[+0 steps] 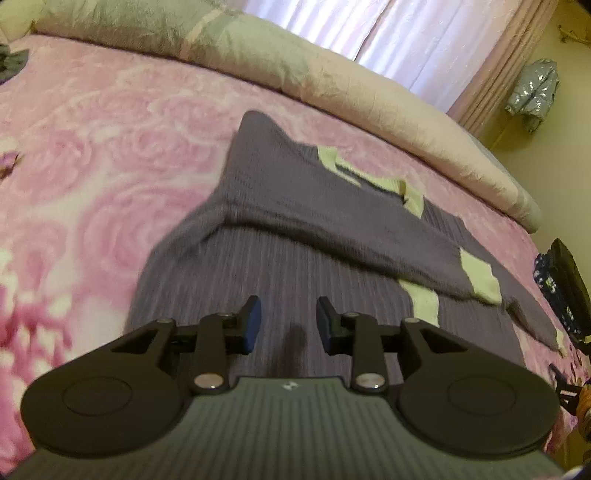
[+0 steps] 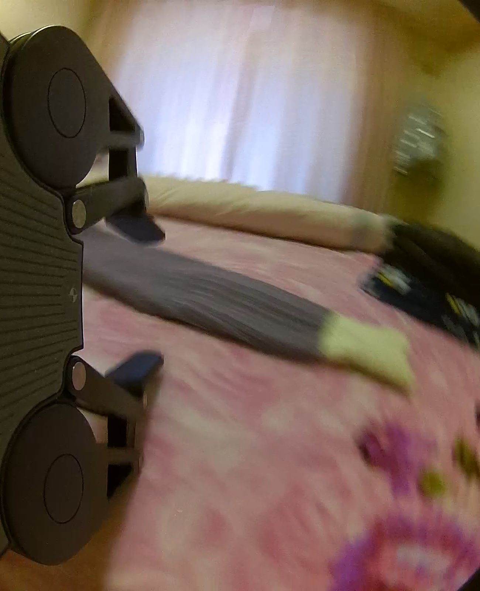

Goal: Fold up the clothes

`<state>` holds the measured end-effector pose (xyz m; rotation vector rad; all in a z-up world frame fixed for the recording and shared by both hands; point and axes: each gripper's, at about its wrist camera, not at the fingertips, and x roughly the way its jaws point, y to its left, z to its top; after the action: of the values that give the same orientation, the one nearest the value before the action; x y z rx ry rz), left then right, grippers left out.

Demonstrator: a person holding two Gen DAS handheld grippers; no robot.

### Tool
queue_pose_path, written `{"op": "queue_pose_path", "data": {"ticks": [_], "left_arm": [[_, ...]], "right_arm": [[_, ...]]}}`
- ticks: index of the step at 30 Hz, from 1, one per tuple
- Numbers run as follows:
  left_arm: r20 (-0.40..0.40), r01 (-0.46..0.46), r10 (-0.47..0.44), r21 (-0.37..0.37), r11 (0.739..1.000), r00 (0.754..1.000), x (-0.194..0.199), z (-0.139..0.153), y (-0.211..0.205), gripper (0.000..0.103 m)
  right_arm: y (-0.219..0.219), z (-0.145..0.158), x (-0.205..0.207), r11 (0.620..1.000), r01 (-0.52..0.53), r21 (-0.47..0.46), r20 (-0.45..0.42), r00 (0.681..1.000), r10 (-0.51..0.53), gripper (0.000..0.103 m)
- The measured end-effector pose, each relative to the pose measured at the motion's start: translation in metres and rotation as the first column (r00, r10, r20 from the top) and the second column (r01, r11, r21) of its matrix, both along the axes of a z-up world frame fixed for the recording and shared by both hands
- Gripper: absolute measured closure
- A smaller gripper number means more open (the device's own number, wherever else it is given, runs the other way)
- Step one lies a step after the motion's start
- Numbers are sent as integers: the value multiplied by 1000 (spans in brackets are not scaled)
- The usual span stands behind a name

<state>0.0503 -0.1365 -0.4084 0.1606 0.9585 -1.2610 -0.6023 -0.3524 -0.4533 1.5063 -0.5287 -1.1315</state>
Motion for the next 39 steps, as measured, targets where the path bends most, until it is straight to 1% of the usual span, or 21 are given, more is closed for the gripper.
{"op": "queue_pose_path", "data": {"ticks": [4,8,10,13,15,17,18,19,20,22,23,25,27,30,31,32,33,34,36,37,39], "left_arm": [[-27,-35,35,1,999,999,4,1,0,76],[-54,-56,56,-5,998,997,10,1,-6,76],[-63,-68,68,-2,998,996,13,-2,-11,76],[-112,-94,94,6,996,989,20,-9,-15,76],[-141,-105,104,2,994,984,24,-13,-15,76],[-149,-101,100,-3,995,984,26,-14,-14,76],[-153,-98,97,-4,995,983,27,-14,-14,76],[-157,-95,94,-5,995,983,27,-14,-13,76],[-163,-95,93,-7,995,982,28,-14,-12,76],[-175,-98,95,-10,995,980,30,-14,-10,76],[-180,-101,97,-12,995,979,31,-15,-9,76],[-187,-106,102,-14,994,977,31,-15,-6,76],[-190,-119,113,-16,993,975,32,-14,-2,76],[-188,-153,148,-15,988,971,35,-13,5,76],[-191,-163,157,-15,987,969,37,-12,8,76],[-194,-173,167,-14,985,967,38,-11,11,76],[-195,-177,171,-12,984,966,40,-10,15,76],[-194,-179,174,-9,984,965,41,-9,18,76],[-194,-171,166,-7,985,967,41,-8,23,76],[-203,-163,158,-8,987,966,39,-7,25,75],[-236,-148,140,-15,989,962,35,-7,26,74]], "right_arm": [[-20,-4,-25,1000,28,5,38,999,-28,42],[-50,-1,-16,1000,-11,17,-48,999,11,43],[-63,-1,-6,999,-26,33,-103,994,30,51],[-73,-8,-6,998,-27,49,-124,992,32,70],[-79,-15,-7,996,-13,85,-101,995,22,96],[-82,-14,-5,995,-20,95,-136,990,33,96],[-82,-4,1,995,-29,99,-219,975,50,96],[-82,14,15,995,-46,91,-364,928,77,96],[-82,34,36,995,-72,69,-532,841,98,95],[-76,69,89,989,-148,-11,-763,640,88,95],[-68,86,120,976,-210,-63,-835,547,64,95],[-45,113,184,916,-374,-144,-914,404,22,95],[-9,129,250,813,-559,-162,-970,243,-26,95],[64,121,348,576,-816,-37,-996,-16,-87,93],[84,107,375,506,-860,72,-989,-127,-76,85],[106,88,395,457,-875,160,-972,-221,-82,36],[124,72,405,430,-880,200,-957,-271,-108,5],[139,57,412,408,-881,239,-943,-311,-121,5],[152,40,409,379,-878,294,-932,-352,-91,5],[153,38,402,383,-875,295,-939,-339,-50,5],[153,37,379,423,-862,280,-955,-295,32,5]]}}
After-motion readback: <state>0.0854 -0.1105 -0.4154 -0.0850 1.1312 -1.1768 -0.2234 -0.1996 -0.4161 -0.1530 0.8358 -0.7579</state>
